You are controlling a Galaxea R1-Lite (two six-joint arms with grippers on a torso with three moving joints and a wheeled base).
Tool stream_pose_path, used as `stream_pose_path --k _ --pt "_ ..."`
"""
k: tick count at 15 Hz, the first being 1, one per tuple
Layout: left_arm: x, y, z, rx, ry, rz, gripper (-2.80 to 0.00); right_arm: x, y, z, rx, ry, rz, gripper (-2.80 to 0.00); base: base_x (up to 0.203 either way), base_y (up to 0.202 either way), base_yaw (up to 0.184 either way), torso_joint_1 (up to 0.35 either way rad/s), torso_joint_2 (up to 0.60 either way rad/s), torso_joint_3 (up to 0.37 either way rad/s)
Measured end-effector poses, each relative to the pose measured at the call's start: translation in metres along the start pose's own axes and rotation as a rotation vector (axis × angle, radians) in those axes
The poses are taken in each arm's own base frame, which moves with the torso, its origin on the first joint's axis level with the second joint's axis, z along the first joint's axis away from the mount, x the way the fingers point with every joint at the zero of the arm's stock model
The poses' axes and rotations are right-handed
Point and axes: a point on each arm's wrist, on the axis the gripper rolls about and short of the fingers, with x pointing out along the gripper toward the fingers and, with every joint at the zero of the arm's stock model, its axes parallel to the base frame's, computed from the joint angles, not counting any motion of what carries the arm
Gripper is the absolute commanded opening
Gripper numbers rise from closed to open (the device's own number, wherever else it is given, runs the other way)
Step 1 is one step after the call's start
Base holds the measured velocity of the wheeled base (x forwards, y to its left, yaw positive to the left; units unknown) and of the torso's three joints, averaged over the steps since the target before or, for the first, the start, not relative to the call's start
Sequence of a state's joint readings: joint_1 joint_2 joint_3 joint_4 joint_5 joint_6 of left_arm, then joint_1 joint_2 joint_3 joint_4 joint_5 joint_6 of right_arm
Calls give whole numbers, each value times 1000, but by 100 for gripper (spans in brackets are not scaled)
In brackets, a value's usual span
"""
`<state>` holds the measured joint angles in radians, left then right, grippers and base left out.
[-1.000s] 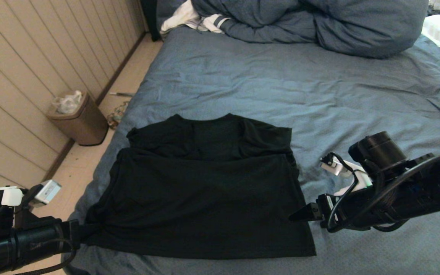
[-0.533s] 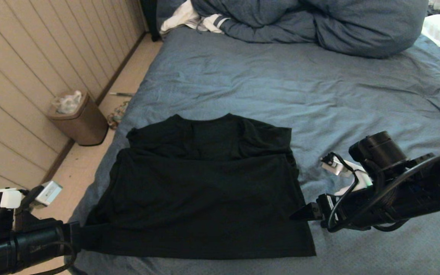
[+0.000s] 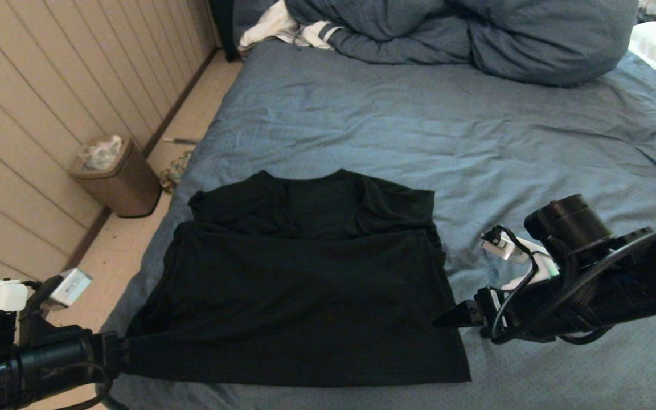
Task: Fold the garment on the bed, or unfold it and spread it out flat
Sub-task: Fold the black T-shirt
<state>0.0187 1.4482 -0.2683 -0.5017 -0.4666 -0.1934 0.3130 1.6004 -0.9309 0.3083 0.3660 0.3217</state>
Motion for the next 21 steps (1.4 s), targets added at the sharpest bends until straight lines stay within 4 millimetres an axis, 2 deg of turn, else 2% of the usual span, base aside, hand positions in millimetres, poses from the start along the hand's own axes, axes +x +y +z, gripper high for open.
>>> stream_pose_path --k 1,16,21 --pt "-1 -1 -1 -6 14 1 -280 -1 0 0 -1 -4 0 0 0 0 0 0 0 0" --pt "-5 -8 -5 16 16 -24 -280 0 1 -2 0 4 6 0 0 0 0 0 0 0" --pt "-6 -9 -4 18 12 -29 -280 14 5 -3 -5 54 15 0 0 0 0 0 0 0"
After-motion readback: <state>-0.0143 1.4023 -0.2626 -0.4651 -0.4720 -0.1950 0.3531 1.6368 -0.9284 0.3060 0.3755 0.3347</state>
